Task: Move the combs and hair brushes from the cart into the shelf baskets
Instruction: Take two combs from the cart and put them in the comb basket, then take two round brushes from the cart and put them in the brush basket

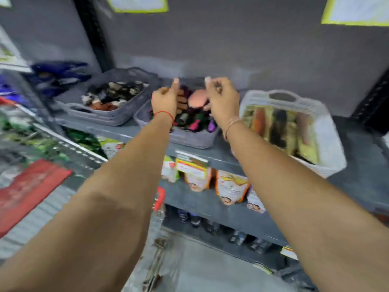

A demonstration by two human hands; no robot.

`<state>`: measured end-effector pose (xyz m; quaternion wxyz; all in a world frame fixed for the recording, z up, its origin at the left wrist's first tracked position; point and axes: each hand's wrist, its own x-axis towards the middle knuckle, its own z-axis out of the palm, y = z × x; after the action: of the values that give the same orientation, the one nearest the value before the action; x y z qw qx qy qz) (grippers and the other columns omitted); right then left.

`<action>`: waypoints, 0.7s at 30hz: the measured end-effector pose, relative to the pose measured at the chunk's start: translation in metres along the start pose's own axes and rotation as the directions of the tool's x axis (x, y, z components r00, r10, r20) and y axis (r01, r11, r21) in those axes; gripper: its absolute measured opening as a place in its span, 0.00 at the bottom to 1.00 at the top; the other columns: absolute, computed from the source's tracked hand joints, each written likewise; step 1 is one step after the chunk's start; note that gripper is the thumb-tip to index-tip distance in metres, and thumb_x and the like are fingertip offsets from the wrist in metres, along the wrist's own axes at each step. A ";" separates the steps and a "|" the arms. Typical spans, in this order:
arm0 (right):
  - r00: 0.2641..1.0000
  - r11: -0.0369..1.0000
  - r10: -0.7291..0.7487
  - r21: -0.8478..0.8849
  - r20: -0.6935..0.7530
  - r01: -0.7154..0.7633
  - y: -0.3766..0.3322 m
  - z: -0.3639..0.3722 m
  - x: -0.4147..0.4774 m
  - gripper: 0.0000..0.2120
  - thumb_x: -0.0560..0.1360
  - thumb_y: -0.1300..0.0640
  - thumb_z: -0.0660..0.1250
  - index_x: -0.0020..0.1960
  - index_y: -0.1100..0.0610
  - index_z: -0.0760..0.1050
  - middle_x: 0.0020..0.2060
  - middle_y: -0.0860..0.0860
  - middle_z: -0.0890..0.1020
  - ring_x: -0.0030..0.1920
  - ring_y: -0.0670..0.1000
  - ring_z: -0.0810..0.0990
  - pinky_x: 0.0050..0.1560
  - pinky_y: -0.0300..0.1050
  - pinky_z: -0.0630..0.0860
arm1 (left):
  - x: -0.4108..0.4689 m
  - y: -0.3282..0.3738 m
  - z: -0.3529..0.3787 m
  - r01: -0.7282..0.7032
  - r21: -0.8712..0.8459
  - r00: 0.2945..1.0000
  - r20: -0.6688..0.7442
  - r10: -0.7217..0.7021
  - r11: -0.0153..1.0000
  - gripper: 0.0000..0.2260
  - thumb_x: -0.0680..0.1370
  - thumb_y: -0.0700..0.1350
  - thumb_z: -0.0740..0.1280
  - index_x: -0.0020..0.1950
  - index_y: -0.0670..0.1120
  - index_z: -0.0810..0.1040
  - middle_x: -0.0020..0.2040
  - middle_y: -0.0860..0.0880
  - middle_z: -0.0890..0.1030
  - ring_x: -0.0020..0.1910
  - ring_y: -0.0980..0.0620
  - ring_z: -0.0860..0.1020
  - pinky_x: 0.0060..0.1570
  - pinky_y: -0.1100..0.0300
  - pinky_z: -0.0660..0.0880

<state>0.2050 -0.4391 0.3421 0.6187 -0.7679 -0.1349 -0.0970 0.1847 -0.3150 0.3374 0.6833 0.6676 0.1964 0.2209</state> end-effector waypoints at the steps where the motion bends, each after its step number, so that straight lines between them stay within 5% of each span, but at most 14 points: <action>1: 0.996 0.997 0.033 0.061 0.080 -0.038 -0.006 0.035 -0.008 0.12 0.72 0.44 0.63 0.34 0.49 0.70 0.29 0.52 0.78 0.28 0.56 0.79 0.27 0.44 0.74 | 0.008 -0.002 -0.038 0.007 -0.025 0.997 -0.076 -0.009 1.000 0.19 0.79 0.52 0.59 0.31 0.44 0.72 0.13 0.53 0.74 0.11 0.59 0.72 0.15 0.72 0.67; 4: 0.947 0.984 0.141 0.067 0.290 -0.167 -0.004 0.119 -0.031 0.15 0.73 0.42 0.62 0.33 0.50 0.67 0.27 0.51 0.77 0.20 0.50 0.74 0.19 0.35 0.67 | 0.016 -0.020 -0.142 0.085 -0.064 0.970 -0.223 -0.098 0.994 0.18 0.78 0.50 0.61 0.31 0.44 0.71 0.12 0.52 0.73 0.11 0.58 0.72 0.15 0.72 0.66; 10: 0.734 0.926 0.366 -0.142 0.572 -0.351 0.041 0.265 -0.083 0.19 0.74 0.38 0.57 0.35 0.52 0.68 0.29 0.53 0.78 0.20 0.51 0.77 0.20 0.34 0.68 | 0.001 -0.109 -0.310 0.397 -0.041 0.839 -0.389 -0.380 0.917 0.17 0.78 0.51 0.62 0.30 0.45 0.69 0.23 0.47 0.72 0.08 0.59 0.65 0.16 0.77 0.61; 13: 0.605 0.884 0.463 -0.286 0.648 -0.370 0.073 0.309 -0.108 0.19 0.74 0.37 0.56 0.39 0.53 0.69 0.29 0.53 0.78 0.15 0.46 0.75 0.21 0.33 0.67 | -0.016 -0.165 -0.347 0.559 -0.089 0.739 -0.397 -0.544 0.824 0.18 0.78 0.51 0.61 0.31 0.44 0.68 0.29 0.45 0.68 0.10 0.58 0.67 0.15 0.79 0.59; 16: 0.483 0.842 0.535 -0.394 0.693 -0.368 0.112 0.345 -0.127 0.19 0.74 0.38 0.56 0.46 0.54 0.69 0.31 0.53 0.78 0.17 0.47 0.76 0.19 0.34 0.67 | -0.025 -0.221 -0.366 0.703 -0.109 0.606 -0.426 -0.672 0.703 0.18 0.77 0.53 0.62 0.31 0.43 0.69 0.30 0.45 0.71 0.22 0.51 0.71 0.20 0.69 0.66; 21: 0.335 0.726 0.687 -0.610 0.645 -0.316 0.194 0.384 -0.157 0.18 0.74 0.41 0.61 0.43 0.57 0.70 0.30 0.53 0.77 0.25 0.52 0.74 0.25 0.39 0.70 | -0.027 -0.310 -0.376 0.844 -0.097 0.453 -0.397 -0.798 0.528 0.15 0.78 0.49 0.63 0.32 0.46 0.68 0.19 0.50 0.75 0.16 0.57 0.74 0.21 0.66 0.68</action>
<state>0.1133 -0.1160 0.0299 0.3089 -0.8181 -0.1445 0.4630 -0.0375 -0.0232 0.0147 0.6104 0.4675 0.6392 -0.0188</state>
